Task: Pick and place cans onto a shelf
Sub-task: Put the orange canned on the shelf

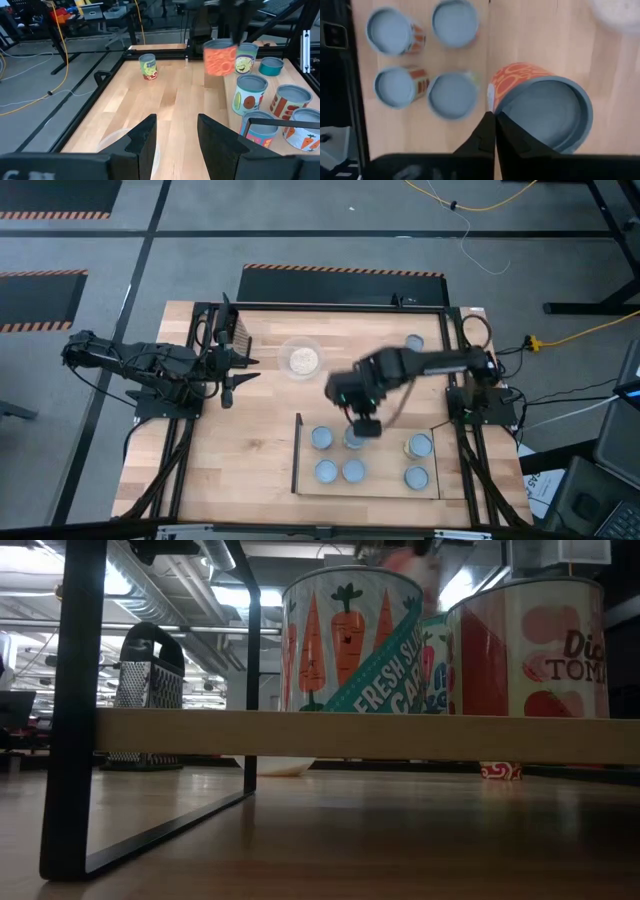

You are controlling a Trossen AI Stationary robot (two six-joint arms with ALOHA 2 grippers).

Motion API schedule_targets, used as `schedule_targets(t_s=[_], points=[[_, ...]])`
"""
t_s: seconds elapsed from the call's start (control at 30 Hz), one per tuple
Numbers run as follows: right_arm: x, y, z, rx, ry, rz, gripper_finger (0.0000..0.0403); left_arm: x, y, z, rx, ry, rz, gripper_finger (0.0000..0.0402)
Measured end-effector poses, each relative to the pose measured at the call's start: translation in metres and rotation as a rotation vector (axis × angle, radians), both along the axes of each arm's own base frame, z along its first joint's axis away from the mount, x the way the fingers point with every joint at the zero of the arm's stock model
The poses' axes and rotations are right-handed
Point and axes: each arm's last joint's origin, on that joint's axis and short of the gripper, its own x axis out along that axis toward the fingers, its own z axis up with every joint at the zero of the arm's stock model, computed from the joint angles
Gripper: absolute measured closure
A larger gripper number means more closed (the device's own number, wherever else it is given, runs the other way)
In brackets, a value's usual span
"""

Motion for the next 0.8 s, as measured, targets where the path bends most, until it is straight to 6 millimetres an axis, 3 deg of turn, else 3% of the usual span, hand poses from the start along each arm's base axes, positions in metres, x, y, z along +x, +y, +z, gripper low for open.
schedule_targets(t_s=[0.2,0.33,0.57,0.8], points=[[-0.045,0.049,-0.015,-0.028,0.084,-0.16,0.04,0.0,0.0,0.0,0.0,0.001,-0.001,0.0266],[-0.062,0.08,-0.025,0.034,0.057,-0.268,0.04,0.0,0.0,0.0,0.0,0.001,0.0,0.0266],[-0.084,0.13,-0.045,0.11,0.041,-0.338,0.04,0.0,0.0,0.0,0.0,0.001,0.0,0.0266],[-0.092,0.157,-0.074,0.156,-0.016,-0.396,0.0398,0.0,0.0,0.0,0.0,0.001,0.0,0.0266]])
